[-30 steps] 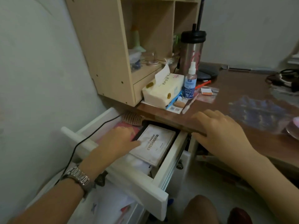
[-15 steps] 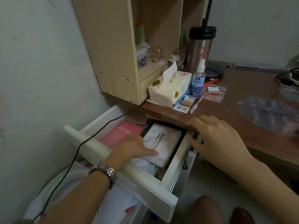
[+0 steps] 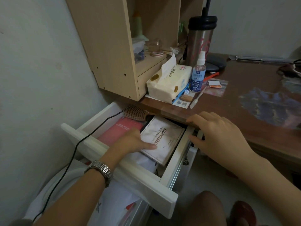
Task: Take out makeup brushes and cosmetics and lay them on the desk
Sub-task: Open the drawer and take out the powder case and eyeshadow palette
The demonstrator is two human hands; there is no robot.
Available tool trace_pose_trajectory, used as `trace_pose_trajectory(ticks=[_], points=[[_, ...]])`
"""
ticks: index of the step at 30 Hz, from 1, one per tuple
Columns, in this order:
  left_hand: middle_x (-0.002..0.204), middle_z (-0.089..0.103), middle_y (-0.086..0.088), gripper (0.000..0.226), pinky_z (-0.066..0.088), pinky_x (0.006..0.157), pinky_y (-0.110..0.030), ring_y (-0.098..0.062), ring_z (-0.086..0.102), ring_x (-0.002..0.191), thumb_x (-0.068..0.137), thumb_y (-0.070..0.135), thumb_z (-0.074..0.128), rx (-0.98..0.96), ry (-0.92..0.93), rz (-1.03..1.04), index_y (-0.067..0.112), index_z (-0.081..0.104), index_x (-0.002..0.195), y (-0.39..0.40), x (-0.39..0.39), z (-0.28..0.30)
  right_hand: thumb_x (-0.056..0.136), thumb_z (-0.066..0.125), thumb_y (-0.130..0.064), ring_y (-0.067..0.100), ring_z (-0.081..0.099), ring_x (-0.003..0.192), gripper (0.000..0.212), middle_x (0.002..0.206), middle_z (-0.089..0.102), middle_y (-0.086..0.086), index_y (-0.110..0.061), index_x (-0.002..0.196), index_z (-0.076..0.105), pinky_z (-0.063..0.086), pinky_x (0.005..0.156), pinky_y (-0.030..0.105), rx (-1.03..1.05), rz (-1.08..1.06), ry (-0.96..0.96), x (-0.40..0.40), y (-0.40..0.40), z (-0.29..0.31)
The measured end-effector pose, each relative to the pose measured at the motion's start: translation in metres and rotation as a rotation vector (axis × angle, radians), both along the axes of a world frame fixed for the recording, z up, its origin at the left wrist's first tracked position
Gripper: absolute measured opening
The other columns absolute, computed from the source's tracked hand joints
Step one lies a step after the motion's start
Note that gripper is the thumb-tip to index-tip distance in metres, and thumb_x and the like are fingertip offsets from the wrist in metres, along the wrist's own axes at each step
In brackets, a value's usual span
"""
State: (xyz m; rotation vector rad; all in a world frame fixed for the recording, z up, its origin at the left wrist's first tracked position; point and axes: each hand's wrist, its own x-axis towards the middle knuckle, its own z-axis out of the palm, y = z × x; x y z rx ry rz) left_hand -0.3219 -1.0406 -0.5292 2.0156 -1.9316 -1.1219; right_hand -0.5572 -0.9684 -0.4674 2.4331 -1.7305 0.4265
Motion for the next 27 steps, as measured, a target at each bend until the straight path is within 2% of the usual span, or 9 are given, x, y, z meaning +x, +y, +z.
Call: trace_pose_trajectory(ticks=[2, 3, 6, 9, 14, 19, 21, 24, 27], points=[[0.096, 0.069, -0.014, 0.030, 0.056, 0.074, -0.034, -0.020, 0.067, 0.083, 0.075, 0.029, 0.077, -0.021, 0.211, 0.042, 0.008, 0.063, 0.091, 0.001, 0.002, 0.002, 0.077, 0.069, -0.028, 0.024, 0.061, 0.093, 0.041, 0.103, 0.064, 0.002, -0.022, 0.116, 0.057, 0.051, 0.075, 0.037, 0.004, 0.002, -0.008, 0.000, 0.000, 0.000], [0.098, 0.068, -0.013, 0.023, 0.058, 0.067, -0.029, -0.019, 0.067, 0.083, 0.079, 0.019, 0.073, -0.023, 0.308, 0.073, 0.008, 0.059, 0.093, 0.003, 0.002, 0.005, 0.077, 0.069, -0.028, 0.023, 0.060, 0.094, 0.041, 0.104, 0.064, 0.002, -0.022, 0.116, 0.057, 0.050, 0.075, 0.037, 0.007, 0.003, -0.010, 0.000, 0.000, 0.000], [0.112, 0.060, -0.011, 0.034, 0.058, 0.056, -0.023, -0.021, 0.065, 0.093, 0.084, 0.009, 0.066, -0.049, 0.480, 0.111, 0.010, 0.046, 0.112, 0.011, 0.004, 0.013, 0.077, 0.068, -0.027, 0.024, 0.060, 0.095, 0.041, 0.104, 0.064, 0.002, -0.022, 0.116, 0.057, 0.050, 0.075, 0.037, 0.009, 0.012, -0.028, 0.001, 0.001, 0.001], [0.112, 0.059, -0.010, 0.028, 0.058, 0.056, -0.023, -0.017, 0.066, 0.088, 0.088, 0.008, 0.060, -0.112, 0.582, 0.122, 0.014, 0.047, 0.112, 0.019, 0.007, 0.019, 0.080, 0.066, -0.029, 0.022, 0.058, 0.098, 0.041, 0.107, 0.063, 0.001, -0.024, 0.119, 0.055, 0.050, 0.078, 0.036, 0.014, 0.029, -0.042, 0.002, 0.002, 0.001], [0.110, 0.060, -0.006, 0.020, 0.058, 0.059, -0.025, -0.015, 0.067, 0.087, 0.089, 0.012, 0.058, -0.226, 0.579, 0.144, 0.021, 0.053, 0.106, 0.028, 0.021, 0.029, 0.082, 0.064, -0.033, 0.018, 0.057, 0.101, 0.041, 0.109, 0.062, -0.002, -0.026, 0.121, 0.054, 0.048, 0.081, 0.032, 0.035, 0.057, -0.092, 0.003, 0.003, 0.003], [0.111, 0.064, -0.009, 0.023, 0.054, 0.054, -0.023, -0.019, 0.068, 0.085, 0.090, 0.015, 0.057, -0.277, 0.550, 0.172, 0.017, 0.058, 0.113, 0.041, 0.038, 0.048, 0.084, 0.060, -0.041, 0.012, 0.056, 0.104, 0.043, 0.115, 0.058, -0.006, -0.030, 0.123, 0.051, 0.046, 0.080, 0.024, 0.087, 0.071, -0.159, 0.006, 0.005, 0.008], [0.105, 0.067, -0.006, 0.022, 0.056, 0.056, -0.025, -0.017, 0.069, 0.079, 0.090, 0.016, 0.057, -0.279, 0.557, 0.158, 0.019, 0.060, 0.112, 0.049, 0.044, 0.058, 0.081, 0.062, -0.048, 0.008, 0.055, 0.102, 0.050, 0.118, 0.056, -0.009, -0.032, 0.126, 0.047, 0.047, 0.079, 0.022, 0.137, 0.089, -0.222, 0.008, 0.006, 0.011], [0.094, 0.072, -0.007, 0.022, 0.059, 0.060, -0.031, -0.018, 0.071, 0.076, 0.088, 0.016, 0.058, -0.252, 0.638, 0.159, 0.019, 0.062, 0.109, 0.058, 0.047, 0.073, 0.071, 0.066, -0.058, 0.003, 0.053, 0.103, 0.065, 0.125, 0.054, -0.013, -0.039, 0.127, 0.040, 0.051, 0.085, 0.026, 0.285, 0.127, -0.354, 0.011, 0.004, 0.014], [0.088, 0.075, -0.007, 0.020, 0.058, 0.058, -0.028, -0.019, 0.071, 0.075, 0.088, 0.016, 0.058, -0.235, 0.701, 0.147, 0.022, 0.065, 0.106, 0.067, 0.042, 0.086, 0.065, 0.073, -0.054, 0.000, 0.052, 0.105, 0.072, 0.127, 0.052, -0.019, -0.042, 0.127, 0.039, 0.052, 0.085, 0.023, 0.371, 0.161, -0.481, 0.009, 0.005, 0.016]])
